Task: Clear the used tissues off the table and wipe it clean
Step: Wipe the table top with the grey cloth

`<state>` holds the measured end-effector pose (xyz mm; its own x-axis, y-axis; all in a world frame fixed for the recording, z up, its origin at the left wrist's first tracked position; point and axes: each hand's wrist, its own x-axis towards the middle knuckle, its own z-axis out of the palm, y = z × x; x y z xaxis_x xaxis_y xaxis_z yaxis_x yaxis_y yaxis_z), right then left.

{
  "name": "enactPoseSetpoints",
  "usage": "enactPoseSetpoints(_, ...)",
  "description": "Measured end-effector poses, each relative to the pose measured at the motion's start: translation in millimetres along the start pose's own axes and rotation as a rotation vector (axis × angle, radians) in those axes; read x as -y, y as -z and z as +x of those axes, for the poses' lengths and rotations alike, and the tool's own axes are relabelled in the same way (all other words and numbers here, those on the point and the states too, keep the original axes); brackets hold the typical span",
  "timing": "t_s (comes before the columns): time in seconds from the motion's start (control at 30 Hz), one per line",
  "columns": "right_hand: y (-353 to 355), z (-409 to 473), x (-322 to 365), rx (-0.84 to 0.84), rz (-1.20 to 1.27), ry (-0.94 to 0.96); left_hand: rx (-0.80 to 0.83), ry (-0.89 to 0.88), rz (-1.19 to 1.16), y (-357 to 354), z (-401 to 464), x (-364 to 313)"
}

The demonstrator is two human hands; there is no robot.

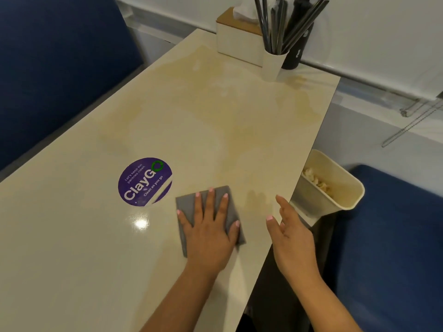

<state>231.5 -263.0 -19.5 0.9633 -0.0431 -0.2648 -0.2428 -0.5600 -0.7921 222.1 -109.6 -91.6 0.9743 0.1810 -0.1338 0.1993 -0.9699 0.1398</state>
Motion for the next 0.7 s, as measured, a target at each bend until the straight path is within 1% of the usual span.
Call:
enactPoseSetpoints(0.1,6,12,0,0.023,-0.018,-0.003,0.039,0.071,-0.035,-8,-29,-2)
enactPoseSetpoints(0.2,9,25,2,0.046,-0.018,0.022,0.088,0.071,-0.067,-9,-41,-24)
enactPoseSetpoints(0.27,11,35,3,0.056,-0.001,0.043,0.113,0.01,-0.089,-7,-34,-43)
enactPoseSetpoints(0.37,14,48,6,0.063,0.002,0.054,0.099,-0.087,-0.091,-5,-5,-58)
enactPoseSetpoints(0.4,16,52,7,0.063,0.007,0.061,0.092,-0.07,-0.093,-3,8,-57)
enactPoseSetpoints(0.53,15,61,10,0.065,0.015,0.102,0.095,0.085,-0.089,5,44,-42)
enactPoseSetpoints(0.6,9,61,13,0.089,0.02,0.123,0.047,0.088,-0.133,8,42,-40)
enactPoseSetpoints(0.63,2,59,15,0.114,0.024,0.135,0.022,0.082,-0.213,13,38,-39)
enactPoseSetpoints(0.67,-5,57,17,0.147,0.026,0.154,-0.006,0.091,-0.381,17,34,-37)
enactPoseSetpoints(0.7,-15,54,19,0.184,0.022,0.176,-0.058,0.129,-0.623,26,31,-35)
